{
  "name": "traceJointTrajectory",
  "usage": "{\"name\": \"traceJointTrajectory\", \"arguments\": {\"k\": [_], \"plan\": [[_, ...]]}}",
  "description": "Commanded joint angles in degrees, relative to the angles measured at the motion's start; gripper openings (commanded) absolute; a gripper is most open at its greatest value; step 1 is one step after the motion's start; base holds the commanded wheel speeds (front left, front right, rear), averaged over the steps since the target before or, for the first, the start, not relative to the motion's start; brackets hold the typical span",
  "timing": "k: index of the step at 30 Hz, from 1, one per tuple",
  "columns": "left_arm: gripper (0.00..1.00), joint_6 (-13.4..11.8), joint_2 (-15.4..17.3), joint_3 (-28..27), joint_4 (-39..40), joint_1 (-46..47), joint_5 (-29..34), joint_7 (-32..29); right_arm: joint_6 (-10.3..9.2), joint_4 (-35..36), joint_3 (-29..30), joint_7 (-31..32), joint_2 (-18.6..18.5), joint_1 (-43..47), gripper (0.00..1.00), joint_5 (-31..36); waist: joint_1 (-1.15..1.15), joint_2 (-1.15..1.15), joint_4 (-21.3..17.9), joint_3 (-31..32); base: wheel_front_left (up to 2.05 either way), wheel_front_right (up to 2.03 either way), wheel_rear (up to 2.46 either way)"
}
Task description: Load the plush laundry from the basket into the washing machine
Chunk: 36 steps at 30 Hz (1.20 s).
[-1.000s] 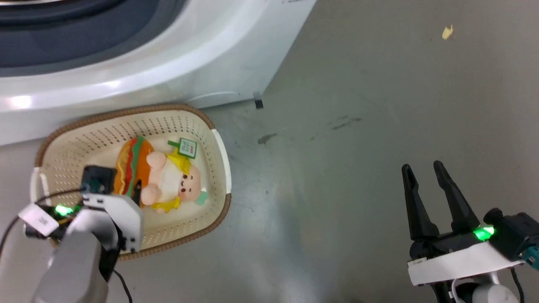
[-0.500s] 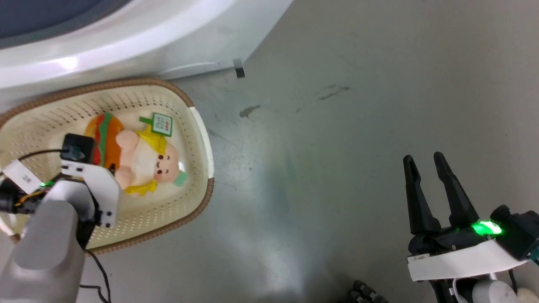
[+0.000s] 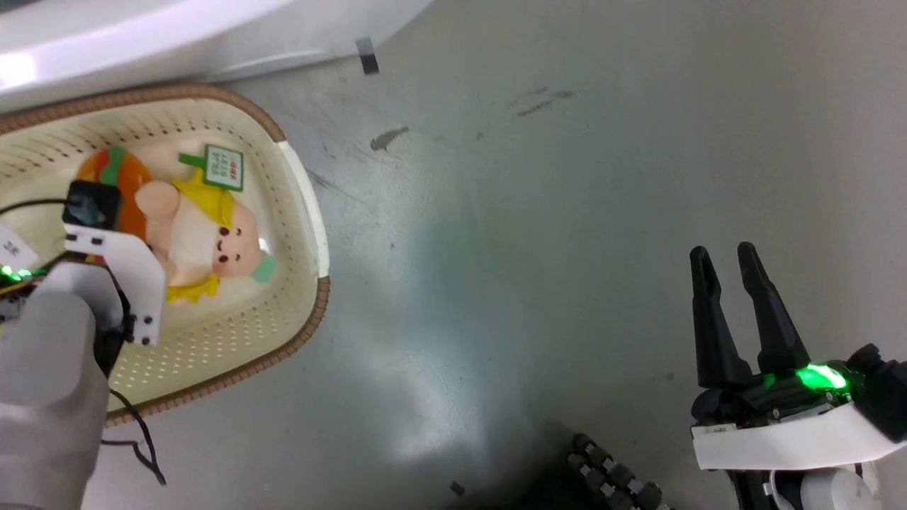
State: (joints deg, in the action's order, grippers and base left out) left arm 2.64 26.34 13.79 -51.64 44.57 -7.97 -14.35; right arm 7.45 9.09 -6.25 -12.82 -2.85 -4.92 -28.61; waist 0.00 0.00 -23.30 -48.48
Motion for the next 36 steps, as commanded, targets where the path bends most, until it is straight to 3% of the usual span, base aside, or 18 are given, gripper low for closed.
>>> {"name": "traceJointTrajectory", "arguments": {"k": [1,2,3,4,5,16,28,36], "plan": [[1.0,0.0,0.9,0.5,-1.6,2.0,-0.7,-0.4,0.03,0.5,-0.4,-0.6,0.0,-1.0,1.0,-1.0,0.0,0.0,-0.8,-1.5,0.0,0.0,0.0],[1.0,0.2,1.1,0.6,-2.2,2.5,-0.9,-0.4,0.03,0.5,-0.5,-0.7,0.0,-1.1,1.0,-1.2,0.0,0.0,-1.0,-2.0,0.0,0.0,0.0],[0.91,0.3,1.3,0.8,-2.8,3.0,-1.1,-0.4,0.03,0.5,-0.6,-0.8,0.0,-1.1,1.0,-1.5,0.0,0.0,-1.2,-2.4,0.0,0.0,0.0],[0.4,0.4,1.4,0.9,-3.5,3.3,-1.3,-0.4,0.03,0.5,-0.7,-1.0,0.0,-1.2,1.0,-1.7,0.0,0.0,-1.5,-2.8,0.0,0.0,0.0],[0.0,0.5,1.4,1.0,-4.0,3.5,-1.6,-0.3,0.03,0.5,-0.9,-1.1,0.0,-1.3,1.0,-1.9,0.0,0.0,-1.7,-3.0,0.0,0.0,0.0],[0.0,-0.2,3.0,0.4,-10.4,3.7,-5.6,3.9,0.03,-0.6,-3.3,-2.2,0.0,-4.1,1.0,-1.9,0.0,0.0,-5.2,-2.0,0.0,0.0,0.0],[0.0,2.7,-7.3,0.8,-13.1,-2.1,-9.7,15.8,0.03,-3.2,3.2,-2.2,0.0,-1.5,1.0,6.6,0.0,0.0,4.4,14.8,0.0,0.0,0.0],[0.0,4.4,-11.5,2.5,-13.4,-6.4,-11.3,24.9,0.03,-4.2,5.0,-2.2,0.0,1.5,1.0,11.1,0.0,0.0,9.7,24.2,0.0,0.0,0.0]]}}
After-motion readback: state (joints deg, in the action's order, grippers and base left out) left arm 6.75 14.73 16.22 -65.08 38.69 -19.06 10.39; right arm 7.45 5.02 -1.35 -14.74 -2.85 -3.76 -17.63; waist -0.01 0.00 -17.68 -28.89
